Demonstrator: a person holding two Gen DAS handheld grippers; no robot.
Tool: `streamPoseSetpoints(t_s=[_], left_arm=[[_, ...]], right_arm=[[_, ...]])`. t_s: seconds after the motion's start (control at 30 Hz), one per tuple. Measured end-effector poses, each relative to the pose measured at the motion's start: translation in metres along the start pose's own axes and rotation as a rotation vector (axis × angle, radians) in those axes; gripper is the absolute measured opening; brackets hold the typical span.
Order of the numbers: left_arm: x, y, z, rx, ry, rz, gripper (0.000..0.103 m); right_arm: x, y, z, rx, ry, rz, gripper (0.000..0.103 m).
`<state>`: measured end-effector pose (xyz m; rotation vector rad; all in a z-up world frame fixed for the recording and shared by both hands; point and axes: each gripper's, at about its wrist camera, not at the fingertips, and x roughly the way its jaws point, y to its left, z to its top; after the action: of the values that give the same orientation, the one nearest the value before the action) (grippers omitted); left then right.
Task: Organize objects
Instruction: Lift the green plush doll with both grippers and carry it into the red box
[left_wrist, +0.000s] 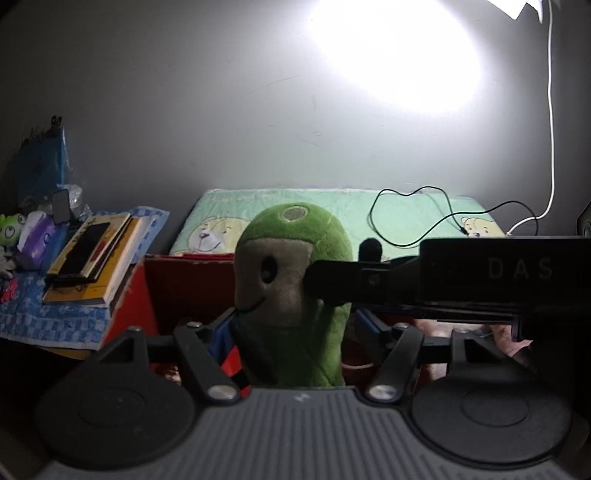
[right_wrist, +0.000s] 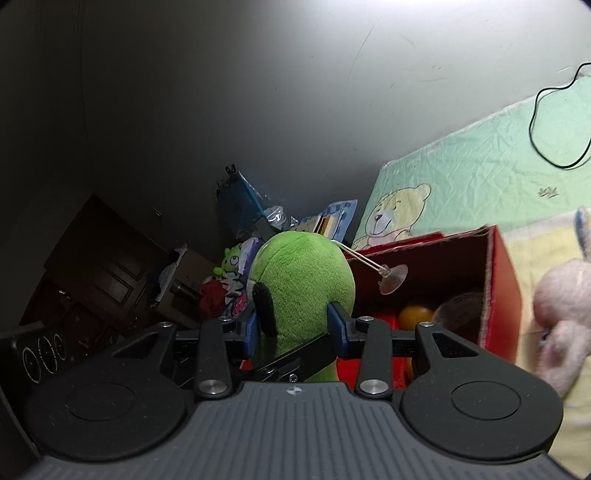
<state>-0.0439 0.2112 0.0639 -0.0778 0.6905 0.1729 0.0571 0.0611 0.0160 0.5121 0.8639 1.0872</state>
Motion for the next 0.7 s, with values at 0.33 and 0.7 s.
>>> streamPoseSetpoints(t_s=[0.33,0.7], left_arm=[[0.052,0.088,-0.017,0.014,0.124,0.036,0.066],[0.08,0.101,-0.03,0.087,0.17,0.05,0.07]], right_arm=[[0.102,0.017,-0.021,0.076,0.109,-0.075,0.042],[0.138,0.008,-0.022,0.152,0.178,-0.18,0.043]])
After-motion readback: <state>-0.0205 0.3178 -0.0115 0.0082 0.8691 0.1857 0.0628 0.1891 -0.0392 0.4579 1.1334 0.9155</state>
